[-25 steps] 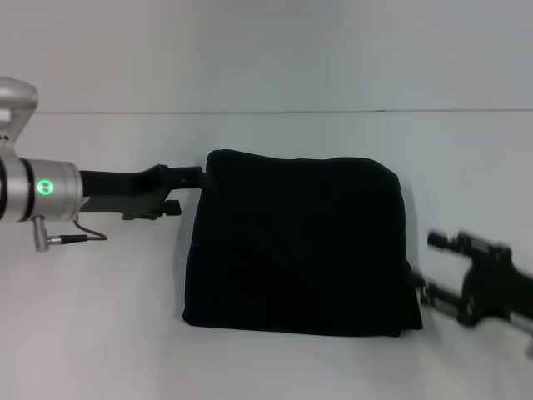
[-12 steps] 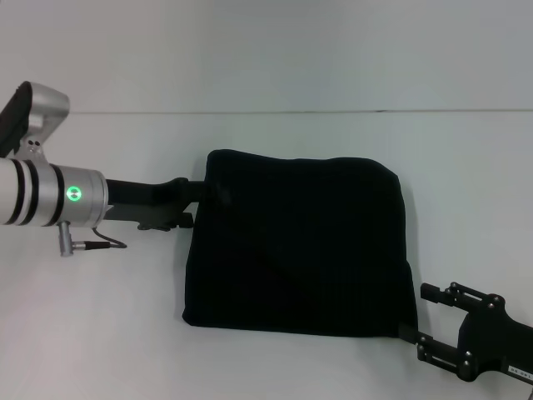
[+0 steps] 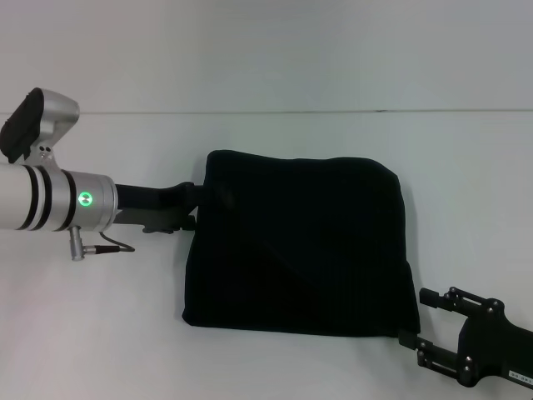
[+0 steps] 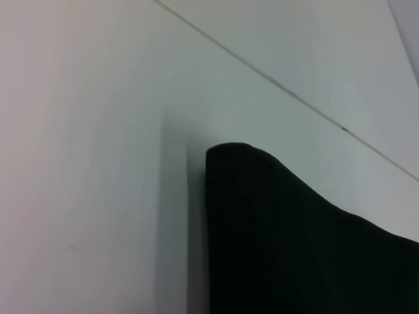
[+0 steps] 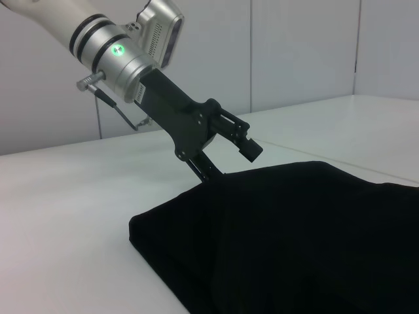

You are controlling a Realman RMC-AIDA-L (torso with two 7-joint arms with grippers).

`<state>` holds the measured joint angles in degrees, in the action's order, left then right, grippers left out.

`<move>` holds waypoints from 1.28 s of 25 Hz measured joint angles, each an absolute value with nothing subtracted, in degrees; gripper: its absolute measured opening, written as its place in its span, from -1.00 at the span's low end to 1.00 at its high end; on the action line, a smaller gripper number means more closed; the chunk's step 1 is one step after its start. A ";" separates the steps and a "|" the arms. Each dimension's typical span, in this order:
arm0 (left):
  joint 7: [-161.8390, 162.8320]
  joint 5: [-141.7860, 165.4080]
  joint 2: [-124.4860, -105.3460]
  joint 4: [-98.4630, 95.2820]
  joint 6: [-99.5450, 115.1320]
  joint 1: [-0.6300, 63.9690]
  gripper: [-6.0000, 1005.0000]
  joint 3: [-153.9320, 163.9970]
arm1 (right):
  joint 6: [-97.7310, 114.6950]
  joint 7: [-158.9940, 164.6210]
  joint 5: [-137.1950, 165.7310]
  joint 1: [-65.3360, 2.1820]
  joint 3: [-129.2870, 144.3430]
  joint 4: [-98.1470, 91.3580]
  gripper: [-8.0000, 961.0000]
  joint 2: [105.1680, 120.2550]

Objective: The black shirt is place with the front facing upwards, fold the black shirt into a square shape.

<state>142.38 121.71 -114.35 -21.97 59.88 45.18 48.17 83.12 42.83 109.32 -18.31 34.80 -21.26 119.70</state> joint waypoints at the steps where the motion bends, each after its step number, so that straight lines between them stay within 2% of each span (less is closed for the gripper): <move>1: 142.38 121.73 -114.28 -21.95 59.77 45.17 0.84 48.17 | 83.14 42.84 109.33 -18.26 34.81 -21.27 0.48 119.69; 17: 142.15 121.82 -114.93 -21.27 58.49 44.50 0.73 48.16 | 83.80 42.97 109.33 -17.91 34.81 -21.18 0.48 119.61; 28: 140.33 121.74 -116.20 -21.64 59.69 45.09 0.66 49.19 | 84.34 42.98 109.33 -17.31 34.34 -21.18 0.48 119.59; 32: 140.61 121.77 -116.29 -21.65 58.48 45.00 0.45 50.22 | 84.64 42.98 109.33 -17.02 34.28 -21.24 0.48 119.53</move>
<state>140.61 121.77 -116.29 -21.65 58.48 45.00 50.22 84.64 42.98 109.33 -17.02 34.28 -21.24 119.53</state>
